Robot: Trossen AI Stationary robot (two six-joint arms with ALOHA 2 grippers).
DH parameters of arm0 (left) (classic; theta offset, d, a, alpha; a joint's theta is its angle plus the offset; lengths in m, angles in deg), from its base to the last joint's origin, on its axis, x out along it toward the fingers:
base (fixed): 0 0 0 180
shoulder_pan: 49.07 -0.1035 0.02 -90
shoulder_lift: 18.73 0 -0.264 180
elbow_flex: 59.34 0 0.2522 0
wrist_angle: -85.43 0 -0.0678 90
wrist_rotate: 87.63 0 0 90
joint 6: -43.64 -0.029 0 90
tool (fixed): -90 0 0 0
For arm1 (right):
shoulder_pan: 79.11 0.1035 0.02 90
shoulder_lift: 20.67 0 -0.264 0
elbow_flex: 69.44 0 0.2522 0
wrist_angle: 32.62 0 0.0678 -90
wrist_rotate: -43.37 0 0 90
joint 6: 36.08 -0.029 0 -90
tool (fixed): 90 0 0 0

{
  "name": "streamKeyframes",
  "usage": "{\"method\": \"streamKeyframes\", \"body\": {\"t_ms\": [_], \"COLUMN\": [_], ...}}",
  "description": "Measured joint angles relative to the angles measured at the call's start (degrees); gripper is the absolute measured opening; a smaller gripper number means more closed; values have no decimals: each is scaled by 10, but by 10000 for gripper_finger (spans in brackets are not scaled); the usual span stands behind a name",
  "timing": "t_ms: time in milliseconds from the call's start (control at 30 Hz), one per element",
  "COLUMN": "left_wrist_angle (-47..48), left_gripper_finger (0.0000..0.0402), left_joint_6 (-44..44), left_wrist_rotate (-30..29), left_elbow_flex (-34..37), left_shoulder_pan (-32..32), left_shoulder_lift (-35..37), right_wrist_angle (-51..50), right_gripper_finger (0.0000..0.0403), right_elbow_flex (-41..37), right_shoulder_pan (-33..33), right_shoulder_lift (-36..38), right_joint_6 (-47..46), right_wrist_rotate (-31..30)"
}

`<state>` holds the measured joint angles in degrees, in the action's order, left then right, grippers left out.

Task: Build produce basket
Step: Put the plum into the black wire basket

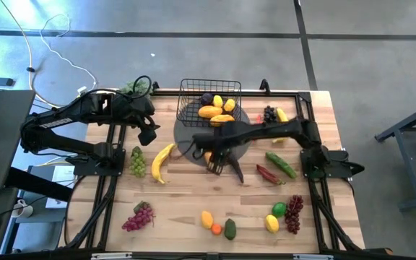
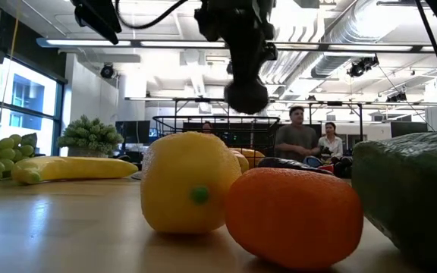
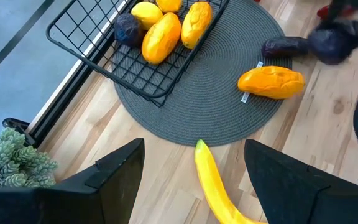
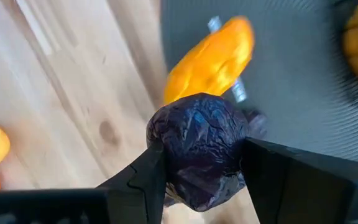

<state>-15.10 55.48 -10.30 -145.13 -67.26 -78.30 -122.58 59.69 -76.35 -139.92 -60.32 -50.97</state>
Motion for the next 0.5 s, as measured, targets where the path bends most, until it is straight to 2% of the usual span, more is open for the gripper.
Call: {"method": "streamKeyframes", "body": {"t_ms": [267, 500], "left_wrist_angle": [0, -42], "left_gripper_finger": [266, 266], "left_joint_6": [2, 0], "left_wrist_rotate": [-20, -55], "left_elbow_flex": [0, 0], "left_shoulder_pan": [0, -7], "left_shoulder_lift": [0, 0], "right_wrist_angle": [41, 99], "right_gripper_finger": [118, 116], "right_elbow_flex": [0, 1], "right_shoulder_pan": [-81, -172], "right_shoulder_lift": [50, 76], "right_joint_6": [89, 174], "right_wrist_rotate": [-1, -1]}}
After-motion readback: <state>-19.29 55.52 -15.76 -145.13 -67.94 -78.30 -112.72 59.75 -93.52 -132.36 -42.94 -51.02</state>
